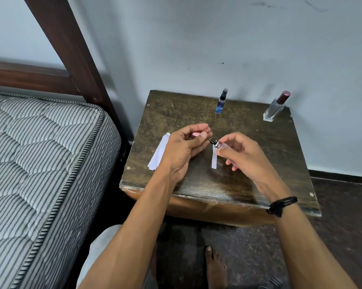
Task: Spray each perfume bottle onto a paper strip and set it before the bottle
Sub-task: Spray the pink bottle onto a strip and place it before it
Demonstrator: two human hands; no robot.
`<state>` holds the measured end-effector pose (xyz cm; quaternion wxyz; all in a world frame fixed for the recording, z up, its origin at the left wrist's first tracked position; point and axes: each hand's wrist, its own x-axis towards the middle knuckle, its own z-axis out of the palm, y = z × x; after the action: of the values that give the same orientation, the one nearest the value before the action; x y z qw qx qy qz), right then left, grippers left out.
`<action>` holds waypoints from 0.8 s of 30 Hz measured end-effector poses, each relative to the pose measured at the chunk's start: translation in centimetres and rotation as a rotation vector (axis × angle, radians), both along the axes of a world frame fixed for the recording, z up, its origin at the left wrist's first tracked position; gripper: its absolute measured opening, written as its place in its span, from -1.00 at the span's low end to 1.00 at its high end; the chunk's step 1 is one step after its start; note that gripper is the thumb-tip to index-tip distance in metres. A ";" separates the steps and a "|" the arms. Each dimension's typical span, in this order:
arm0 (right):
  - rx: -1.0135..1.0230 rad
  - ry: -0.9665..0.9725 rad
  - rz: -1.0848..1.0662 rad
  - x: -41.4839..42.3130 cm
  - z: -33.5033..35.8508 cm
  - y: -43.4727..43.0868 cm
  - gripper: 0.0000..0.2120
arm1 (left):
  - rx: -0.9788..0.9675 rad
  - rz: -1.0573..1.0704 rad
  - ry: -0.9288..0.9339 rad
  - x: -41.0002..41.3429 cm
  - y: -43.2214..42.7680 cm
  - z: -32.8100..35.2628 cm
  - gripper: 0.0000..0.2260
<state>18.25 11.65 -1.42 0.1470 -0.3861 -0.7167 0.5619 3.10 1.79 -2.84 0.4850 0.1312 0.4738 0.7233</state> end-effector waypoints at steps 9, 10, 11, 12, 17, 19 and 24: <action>0.002 -0.009 0.008 0.0 0.0 -0.1 -0.83 | -0.029 -0.091 0.093 0.1 0.0 -0.4 -0.79; 0.001 -0.008 0.012 0.0 0.0 -0.1 -0.82 | -0.028 -0.099 0.100 0.2 0.0 -0.4 -0.79; 0.001 -0.008 0.014 0.0 0.0 -0.1 -0.82 | -0.027 -0.104 0.109 0.2 0.0 -0.4 -0.79; 0.002 -0.009 0.016 0.0 0.0 -0.1 -0.81 | -0.027 -0.107 0.116 0.2 0.0 -0.4 -0.80; 0.002 -0.004 0.027 -0.1 -0.2 -0.1 -0.80 | -0.027 -0.114 0.145 0.2 0.0 -0.6 -0.79; 0.003 -0.001 0.033 -0.1 -0.3 -0.1 -0.78 | -0.024 -0.113 0.148 0.2 0.0 -0.7 -0.79; 0.035 0.002 0.056 0.0 -0.2 0.0 -0.70 | -0.049 -0.158 0.198 0.4 0.1 -0.8 -0.77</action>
<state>18.30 11.61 -1.63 0.1388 -0.3627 -0.7367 0.5536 3.51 1.90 -3.63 0.4942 0.2270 0.5249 0.6548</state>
